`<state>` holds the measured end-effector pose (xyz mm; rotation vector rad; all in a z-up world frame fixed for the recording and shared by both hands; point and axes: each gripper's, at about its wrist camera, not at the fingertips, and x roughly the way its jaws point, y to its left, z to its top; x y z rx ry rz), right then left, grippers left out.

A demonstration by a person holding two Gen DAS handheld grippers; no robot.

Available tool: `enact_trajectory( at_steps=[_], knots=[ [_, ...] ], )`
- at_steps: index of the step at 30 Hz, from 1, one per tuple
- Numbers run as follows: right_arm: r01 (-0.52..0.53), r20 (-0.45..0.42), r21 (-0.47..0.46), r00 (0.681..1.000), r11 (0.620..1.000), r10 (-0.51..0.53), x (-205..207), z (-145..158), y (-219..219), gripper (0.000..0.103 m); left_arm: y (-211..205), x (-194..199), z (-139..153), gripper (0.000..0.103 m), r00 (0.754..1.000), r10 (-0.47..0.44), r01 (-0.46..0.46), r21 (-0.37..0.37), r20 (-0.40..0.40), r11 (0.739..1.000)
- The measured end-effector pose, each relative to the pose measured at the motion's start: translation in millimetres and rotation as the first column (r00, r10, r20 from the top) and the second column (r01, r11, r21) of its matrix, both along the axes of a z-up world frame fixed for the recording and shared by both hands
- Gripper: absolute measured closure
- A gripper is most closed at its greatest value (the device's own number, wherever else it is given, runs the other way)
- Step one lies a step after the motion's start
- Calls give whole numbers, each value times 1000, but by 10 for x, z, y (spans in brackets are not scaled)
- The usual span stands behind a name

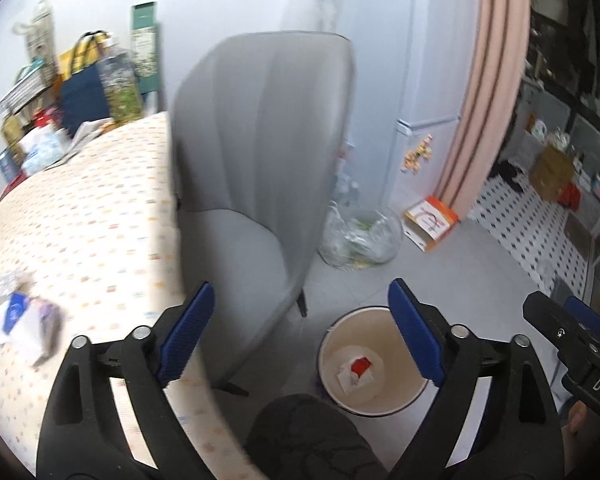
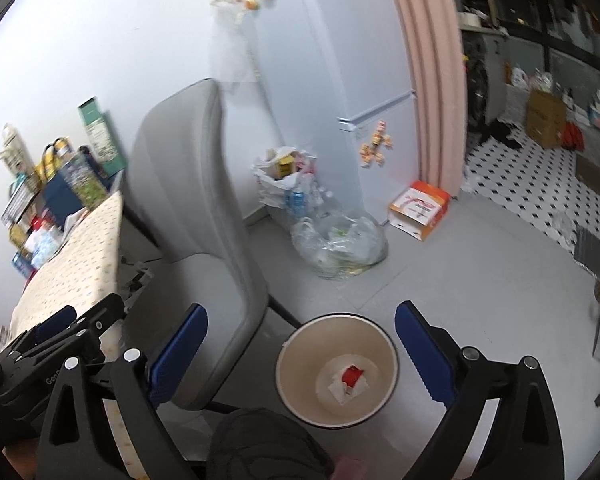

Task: Collect trash
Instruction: 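Move both tools back over the table toward the remaining trash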

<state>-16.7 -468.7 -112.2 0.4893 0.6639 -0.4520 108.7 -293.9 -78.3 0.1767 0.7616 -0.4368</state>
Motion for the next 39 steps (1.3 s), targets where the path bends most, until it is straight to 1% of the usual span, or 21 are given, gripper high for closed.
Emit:
enact_trajectory(
  at_steps=[2,7,10,14,20,26,33,39],
  knots=[
    [-32,12,-20,999,999,32,61,89,196,8,182,5,61,11,999,27,-27,-14,17,1000],
    [-113,31,-62,993,992,115,187,295,645,8,670,21,214,9,994,102,-99,-63,44,993],
    [-156,38,-87,986,984,160,242,391,891,8,960,-5,297,8,987,149,-143,-89,65,986],
    [-213,47,-107,974,971,219,323,490,1208,8,1321,-39,350,8,975,210,-201,-116,73,973],
    [-298,59,-141,949,944,308,421,626,1728,8,1871,-85,393,8,946,314,-299,-150,82,942],
    [-364,59,-161,924,917,377,509,679,2150,8,2309,-124,412,8,917,388,-370,-166,92,914],
    [-428,49,-180,895,885,443,651,710,2561,8,2830,-122,354,8,878,474,-455,-191,67,870],
    [-467,19,-190,878,864,479,783,639,2856,8,3255,-88,253,8,846,532,-513,-220,31,829]
  ],
)
